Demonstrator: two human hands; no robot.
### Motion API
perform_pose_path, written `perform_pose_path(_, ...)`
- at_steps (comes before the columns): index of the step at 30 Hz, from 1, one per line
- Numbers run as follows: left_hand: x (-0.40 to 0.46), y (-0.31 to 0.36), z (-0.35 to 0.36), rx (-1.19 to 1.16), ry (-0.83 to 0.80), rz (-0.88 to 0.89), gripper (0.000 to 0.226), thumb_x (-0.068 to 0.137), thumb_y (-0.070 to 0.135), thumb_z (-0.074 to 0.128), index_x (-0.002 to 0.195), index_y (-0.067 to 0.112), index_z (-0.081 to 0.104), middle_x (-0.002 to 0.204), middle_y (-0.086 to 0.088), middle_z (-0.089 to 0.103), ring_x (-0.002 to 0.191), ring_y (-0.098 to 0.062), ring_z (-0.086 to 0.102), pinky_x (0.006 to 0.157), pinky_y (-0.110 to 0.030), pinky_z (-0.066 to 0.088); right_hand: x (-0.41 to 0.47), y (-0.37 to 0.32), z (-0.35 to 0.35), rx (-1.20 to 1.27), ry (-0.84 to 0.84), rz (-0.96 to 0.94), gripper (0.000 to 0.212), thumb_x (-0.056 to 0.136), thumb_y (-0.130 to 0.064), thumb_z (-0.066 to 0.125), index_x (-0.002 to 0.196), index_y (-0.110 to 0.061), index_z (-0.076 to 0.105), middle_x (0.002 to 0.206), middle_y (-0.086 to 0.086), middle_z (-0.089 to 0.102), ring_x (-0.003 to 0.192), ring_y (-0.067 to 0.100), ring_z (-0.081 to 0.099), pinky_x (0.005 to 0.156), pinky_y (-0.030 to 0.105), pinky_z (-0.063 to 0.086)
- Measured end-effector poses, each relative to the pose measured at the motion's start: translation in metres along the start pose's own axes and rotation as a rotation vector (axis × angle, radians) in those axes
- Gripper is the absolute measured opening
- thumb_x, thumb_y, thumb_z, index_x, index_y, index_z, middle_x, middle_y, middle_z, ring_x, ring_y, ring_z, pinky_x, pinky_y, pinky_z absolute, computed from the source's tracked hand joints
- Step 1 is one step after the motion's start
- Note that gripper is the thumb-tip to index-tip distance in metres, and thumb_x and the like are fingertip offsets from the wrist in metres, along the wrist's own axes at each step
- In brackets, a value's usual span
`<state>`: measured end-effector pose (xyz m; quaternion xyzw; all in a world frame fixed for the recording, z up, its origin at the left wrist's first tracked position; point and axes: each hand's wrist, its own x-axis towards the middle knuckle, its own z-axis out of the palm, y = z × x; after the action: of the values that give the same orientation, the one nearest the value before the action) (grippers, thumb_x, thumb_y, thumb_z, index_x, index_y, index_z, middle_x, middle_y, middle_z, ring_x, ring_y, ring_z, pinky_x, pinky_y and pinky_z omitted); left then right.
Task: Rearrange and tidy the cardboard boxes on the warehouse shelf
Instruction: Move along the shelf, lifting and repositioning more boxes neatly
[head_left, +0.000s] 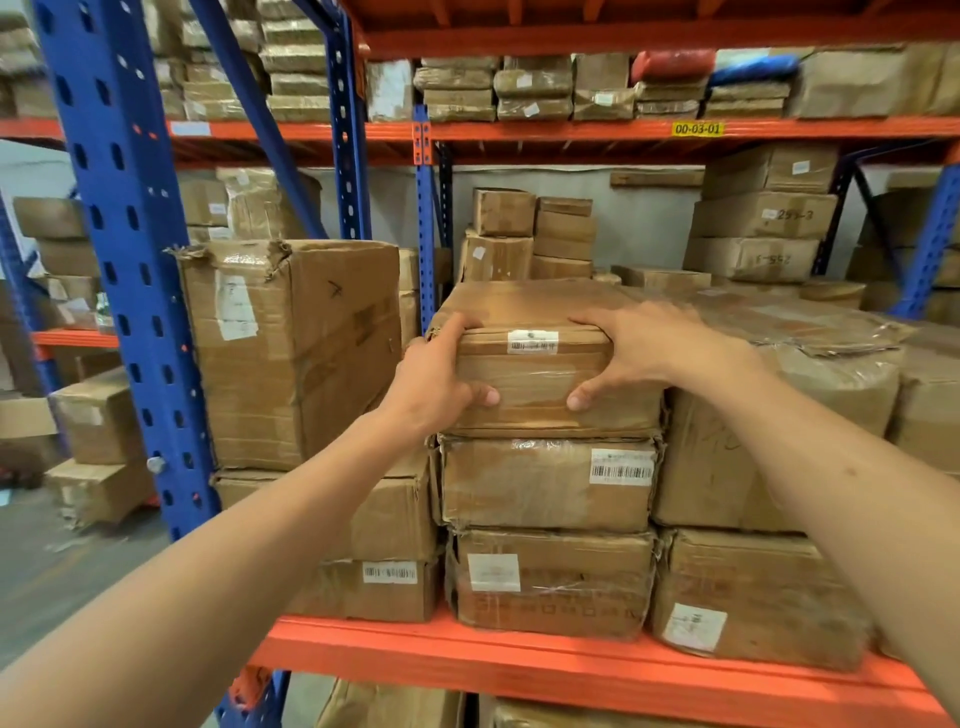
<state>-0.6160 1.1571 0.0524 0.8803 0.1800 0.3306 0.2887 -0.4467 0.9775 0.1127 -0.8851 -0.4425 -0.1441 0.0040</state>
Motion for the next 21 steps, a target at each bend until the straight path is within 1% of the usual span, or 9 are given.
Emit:
perform_pose_path(3,-0.007,0.0,0.001,0.005,0.014,0.008,0.085,0.078,0.03,0.087,0.147,0.04,0.038,0.133,-0.015,0.054,0.125,-0.037,0.049,0.109,-0.054,0.043,-0.004,-0.001,-0.006,-0.002,-0.047,-0.001,0.129,0.049,-0.094,0.069,0.158,-0.044,0.021,0.157,0.007,0.044,0.139,0.04,0.04,0.112,0.064,0.031)
perform_pose_path(4,-0.011,0.0,0.002,0.015,0.019,0.009,0.088,0.08,0.032,0.085,0.15,0.042,0.033,0.135,-0.015,0.054,0.126,-0.036,0.05,0.109,-0.053,0.043,-0.005,-0.001,-0.007,0.005,-0.062,-0.008,0.128,0.052,-0.093,0.068,0.159,-0.043,0.019,0.159,0.008,0.041,0.141,0.04,0.039,0.112,0.064,0.031)
perform_pose_path(6,-0.022,-0.002,0.001,0.043,0.013,0.014,0.099,0.083,0.034,0.083,0.157,0.047,0.017,0.138,-0.015,0.055,0.127,-0.034,0.052,0.109,-0.051,0.043,-0.007,0.001,-0.01,0.038,-0.09,-0.019,0.129,0.054,-0.096,0.062,0.16,-0.041,0.015,0.164,0.009,0.031,0.146,0.04,0.032,0.115,0.065,0.027)
perform_pose_path(8,-0.034,-0.007,-0.002,0.02,0.026,0.006,0.109,0.085,0.037,0.081,0.159,0.048,0.002,0.141,-0.015,0.056,0.128,-0.033,0.054,0.11,-0.048,0.043,-0.008,0.002,-0.012,0.083,-0.097,-0.026,0.132,0.05,-0.102,0.052,0.16,-0.046,0.008,0.17,0.009,0.016,0.152,0.042,0.016,0.118,0.069,0.015)
perform_pose_path(10,-0.044,-0.015,-0.01,0.02,0.071,-0.021,0.113,0.085,0.045,0.079,0.16,0.043,-0.005,0.143,-0.015,0.057,0.13,-0.033,0.054,0.109,-0.043,0.043,-0.008,-0.001,-0.013,0.103,-0.059,-0.046,0.134,0.045,-0.107,0.042,0.159,-0.051,-0.001,0.171,0.013,0.001,0.153,0.046,-0.002,0.118,0.07,-0.002)
perform_pose_path(11,-0.048,-0.019,-0.015,0.035,0.095,-0.039,0.113,0.085,0.048,0.078,0.161,0.041,-0.006,0.145,-0.015,0.057,0.132,-0.033,0.052,0.108,-0.042,0.042,-0.007,-0.004,-0.013,0.103,-0.025,-0.064,0.135,0.043,-0.109,0.038,0.158,-0.052,-0.003,0.17,0.015,-0.003,0.152,0.047,-0.007,0.117,0.069,-0.008)
perform_pose_path(13,-0.054,-0.028,-0.026,0.059,0.153,-0.078,0.112,0.086,0.051,0.076,0.161,0.04,-0.006,0.146,-0.015,0.055,0.133,-0.032,0.051,0.108,-0.043,0.043,-0.003,-0.016,-0.015,0.119,0.024,-0.105,0.135,0.04,-0.112,0.032,0.156,-0.054,-0.005,0.17,0.017,-0.004,0.152,0.047,-0.01,0.116,0.066,-0.012)
perform_pose_path(18,-0.082,-0.053,-0.052,0.05,0.422,-0.18,0.107,0.087,0.051,0.074,0.163,0.026,0.003,0.144,-0.014,0.055,0.128,-0.03,0.054,0.106,-0.046,0.046,0.01,-0.06,-0.027,0.187,0.054,-0.228,0.135,0.04,-0.112,0.035,0.156,-0.055,-0.004,0.169,0.018,-0.003,0.152,0.046,-0.008,0.116,0.063,-0.012)
perform_pose_path(21,-0.103,-0.071,-0.064,0.092,0.466,-0.276,0.109,0.087,0.054,0.072,0.163,0.022,0.001,0.155,-0.018,0.038,0.138,-0.033,0.044,0.11,-0.046,0.039,0.016,-0.099,-0.031,0.214,0.048,-0.295,0.129,0.048,-0.108,0.043,0.156,-0.055,-0.003,0.169,0.018,-0.003,0.153,0.044,-0.008,0.117,0.064,-0.011)
